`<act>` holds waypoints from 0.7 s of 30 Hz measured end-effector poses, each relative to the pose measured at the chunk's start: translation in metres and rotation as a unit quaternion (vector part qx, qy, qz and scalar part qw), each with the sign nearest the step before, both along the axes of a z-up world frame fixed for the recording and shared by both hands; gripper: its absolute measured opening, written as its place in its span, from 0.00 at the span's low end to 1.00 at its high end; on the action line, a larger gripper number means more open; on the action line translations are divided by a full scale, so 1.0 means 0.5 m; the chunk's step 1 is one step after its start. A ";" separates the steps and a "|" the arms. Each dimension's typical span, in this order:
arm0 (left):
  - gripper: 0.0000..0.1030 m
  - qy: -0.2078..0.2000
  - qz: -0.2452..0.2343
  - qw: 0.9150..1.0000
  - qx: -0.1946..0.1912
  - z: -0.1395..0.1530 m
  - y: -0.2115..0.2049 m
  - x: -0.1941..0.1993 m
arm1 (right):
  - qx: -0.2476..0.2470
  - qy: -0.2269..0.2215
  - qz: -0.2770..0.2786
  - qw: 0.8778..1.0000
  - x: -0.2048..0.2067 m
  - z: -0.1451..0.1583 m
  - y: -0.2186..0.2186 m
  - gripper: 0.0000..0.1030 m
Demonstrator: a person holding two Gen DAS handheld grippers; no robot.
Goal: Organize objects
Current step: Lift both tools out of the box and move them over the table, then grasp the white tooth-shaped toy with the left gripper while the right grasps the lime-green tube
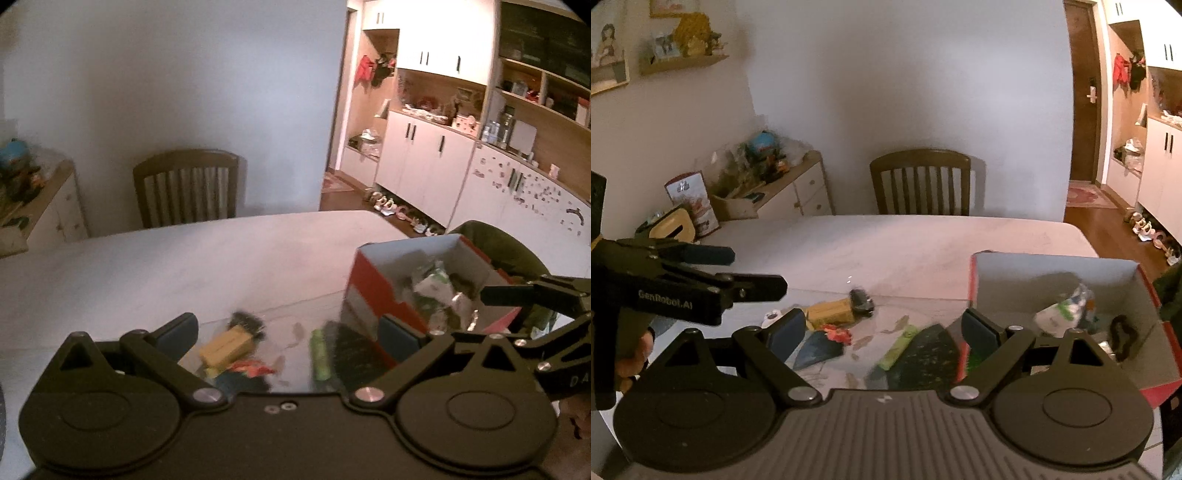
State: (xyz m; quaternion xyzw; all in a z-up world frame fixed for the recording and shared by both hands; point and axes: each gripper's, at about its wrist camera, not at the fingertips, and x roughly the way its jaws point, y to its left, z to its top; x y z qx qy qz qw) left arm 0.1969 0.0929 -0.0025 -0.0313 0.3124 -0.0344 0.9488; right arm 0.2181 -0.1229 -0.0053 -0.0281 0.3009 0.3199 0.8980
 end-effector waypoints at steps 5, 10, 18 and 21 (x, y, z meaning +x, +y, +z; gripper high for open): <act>1.00 0.011 0.027 1.000 0.000 -0.031 0.071 -0.005 | -0.011 0.014 0.002 1.000 -0.001 -0.022 0.055 0.89; 1.00 0.038 0.054 0.998 -0.008 -0.083 0.147 0.005 | -0.030 0.036 -0.008 0.999 0.018 -0.057 0.108 0.89; 1.00 0.064 0.084 0.994 -0.028 -0.157 0.218 0.032 | -0.067 0.060 -0.049 0.995 0.060 -0.129 0.166 0.89; 1.00 0.072 0.090 0.993 -0.023 -0.179 0.229 0.048 | -0.079 0.071 -0.054 0.993 0.079 -0.152 0.189 0.89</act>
